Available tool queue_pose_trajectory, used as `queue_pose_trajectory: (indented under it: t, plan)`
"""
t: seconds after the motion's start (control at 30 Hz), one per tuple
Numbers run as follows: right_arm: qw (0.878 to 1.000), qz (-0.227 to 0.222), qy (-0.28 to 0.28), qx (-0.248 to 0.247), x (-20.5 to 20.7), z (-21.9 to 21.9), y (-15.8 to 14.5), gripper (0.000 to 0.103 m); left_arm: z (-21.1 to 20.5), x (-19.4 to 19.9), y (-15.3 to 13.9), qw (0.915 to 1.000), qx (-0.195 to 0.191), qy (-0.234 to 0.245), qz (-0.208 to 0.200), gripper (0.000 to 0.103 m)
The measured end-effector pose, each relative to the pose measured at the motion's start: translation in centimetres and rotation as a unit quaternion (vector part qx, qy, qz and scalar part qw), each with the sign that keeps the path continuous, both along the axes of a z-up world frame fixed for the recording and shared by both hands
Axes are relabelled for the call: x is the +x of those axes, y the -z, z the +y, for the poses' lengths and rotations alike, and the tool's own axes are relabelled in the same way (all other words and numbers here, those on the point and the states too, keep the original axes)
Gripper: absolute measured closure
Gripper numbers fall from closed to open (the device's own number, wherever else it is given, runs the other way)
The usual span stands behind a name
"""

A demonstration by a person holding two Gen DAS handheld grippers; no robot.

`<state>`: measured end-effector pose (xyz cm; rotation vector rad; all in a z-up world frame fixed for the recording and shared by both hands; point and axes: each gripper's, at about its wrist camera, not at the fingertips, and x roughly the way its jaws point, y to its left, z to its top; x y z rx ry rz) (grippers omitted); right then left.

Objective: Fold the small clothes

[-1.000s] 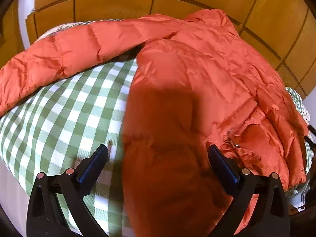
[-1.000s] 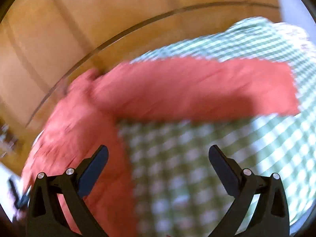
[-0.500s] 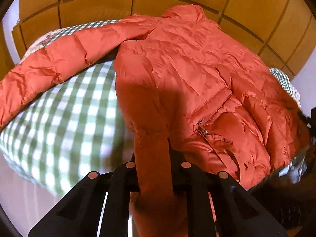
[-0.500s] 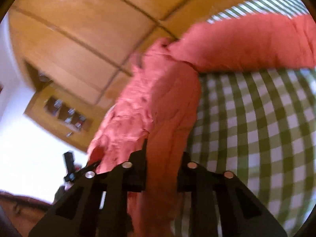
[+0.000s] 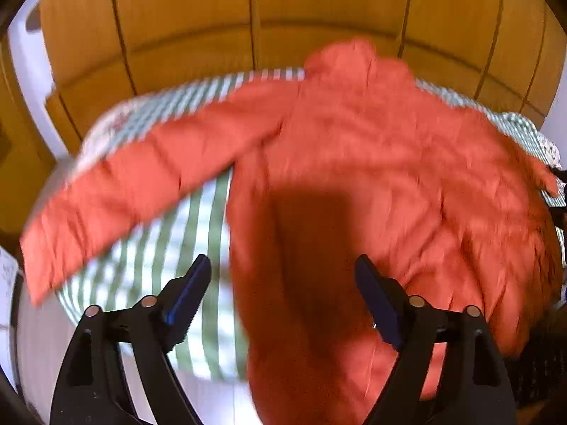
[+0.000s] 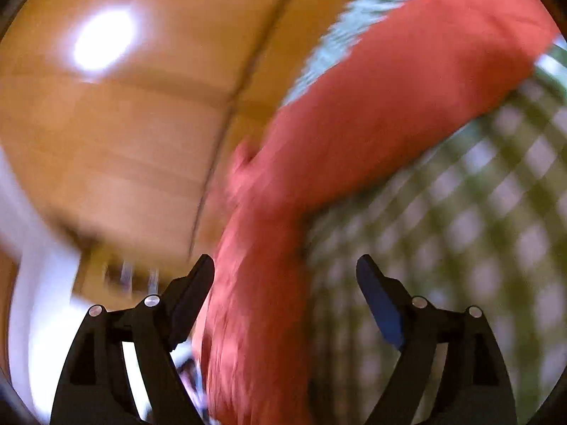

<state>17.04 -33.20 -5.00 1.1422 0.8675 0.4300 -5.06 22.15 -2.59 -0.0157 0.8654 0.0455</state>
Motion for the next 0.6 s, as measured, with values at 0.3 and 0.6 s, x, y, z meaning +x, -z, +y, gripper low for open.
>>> queue_pose_trajectory:
  t: [0.3, 0.6]
  plan:
    - [0.99, 0.062, 0.101, -0.072, 8.9, -1.1, 0.3, 0.087, -6.8, 7.2, 2.8, 0.9968, -0.045, 0.061, -0.024, 0.011]
    - [0.967, 0.074, 0.159, -0.183, 11.1, -5.8, -1.5, 0.101, -9.9, 7.5, 6.2, 0.9917, -0.111, 0.065, -0.006, 0.009]
